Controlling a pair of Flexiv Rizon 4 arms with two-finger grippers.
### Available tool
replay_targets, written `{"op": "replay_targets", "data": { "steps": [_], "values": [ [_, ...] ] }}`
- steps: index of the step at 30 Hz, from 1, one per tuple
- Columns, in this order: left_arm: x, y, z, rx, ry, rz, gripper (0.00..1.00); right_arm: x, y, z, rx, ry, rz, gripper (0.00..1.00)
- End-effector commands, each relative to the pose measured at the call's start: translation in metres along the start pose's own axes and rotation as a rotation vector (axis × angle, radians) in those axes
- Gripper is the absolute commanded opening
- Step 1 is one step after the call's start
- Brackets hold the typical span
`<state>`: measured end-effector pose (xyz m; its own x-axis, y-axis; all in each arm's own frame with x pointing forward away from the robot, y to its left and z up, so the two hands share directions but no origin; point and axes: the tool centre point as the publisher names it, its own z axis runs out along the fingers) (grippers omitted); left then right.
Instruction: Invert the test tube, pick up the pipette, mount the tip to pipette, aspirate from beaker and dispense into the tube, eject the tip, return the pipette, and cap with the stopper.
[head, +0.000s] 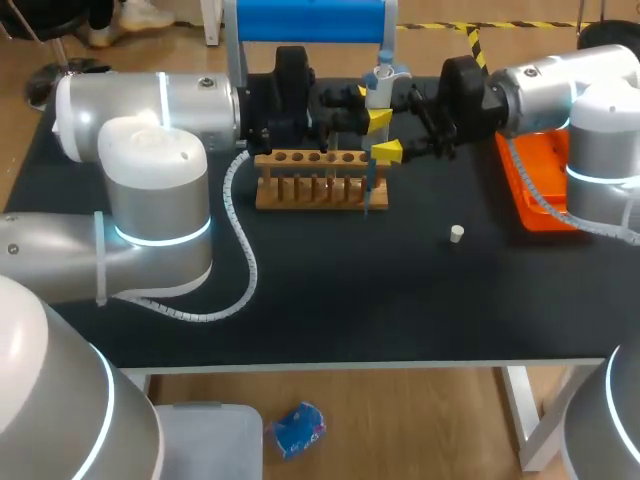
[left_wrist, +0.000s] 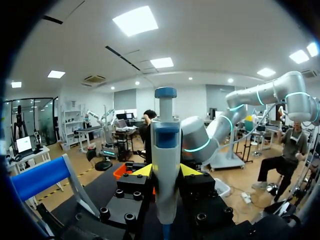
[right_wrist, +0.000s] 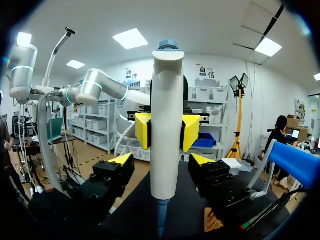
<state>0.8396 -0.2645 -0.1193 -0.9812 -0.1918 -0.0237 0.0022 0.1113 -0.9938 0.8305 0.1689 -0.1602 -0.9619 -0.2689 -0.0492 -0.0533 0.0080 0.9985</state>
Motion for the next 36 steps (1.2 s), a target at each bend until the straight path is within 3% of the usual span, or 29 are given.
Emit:
{"op": "replay_targets", "data": {
  "steps": [1, 12, 18, 22, 36],
  "values": [
    [0.0, 0.0, 0.001, 0.002, -0.004, 0.0, 0.0, -0.001, 0.0, 0.001, -0.002, 0.0, -0.001, 0.47],
    [0.0, 0.0, 0.001, 0.002, -0.004, 0.0, 0.0, 0.004, 0.001, 0.002, -0.019, -0.01, -0.007, 0.38],
    [0.0, 0.0, 0.001, 0.002, -0.004, 0.0, 0.0, 0.006, 0.002, 0.002, -0.024, -0.014, -0.009, 0.3],
    [0.0, 0.0, 0.001, 0.002, -0.004, 0.0, 0.0, 0.008, 0.003, 0.003, -0.025, -0.015, -0.009, 0.2],
    [0.0, 0.0, 0.001, 0.002, -0.004, 0.0, 0.0, 0.014, 0.004, 0.005, -0.029, -0.021, -0.005, 0.3]
  ]
}}
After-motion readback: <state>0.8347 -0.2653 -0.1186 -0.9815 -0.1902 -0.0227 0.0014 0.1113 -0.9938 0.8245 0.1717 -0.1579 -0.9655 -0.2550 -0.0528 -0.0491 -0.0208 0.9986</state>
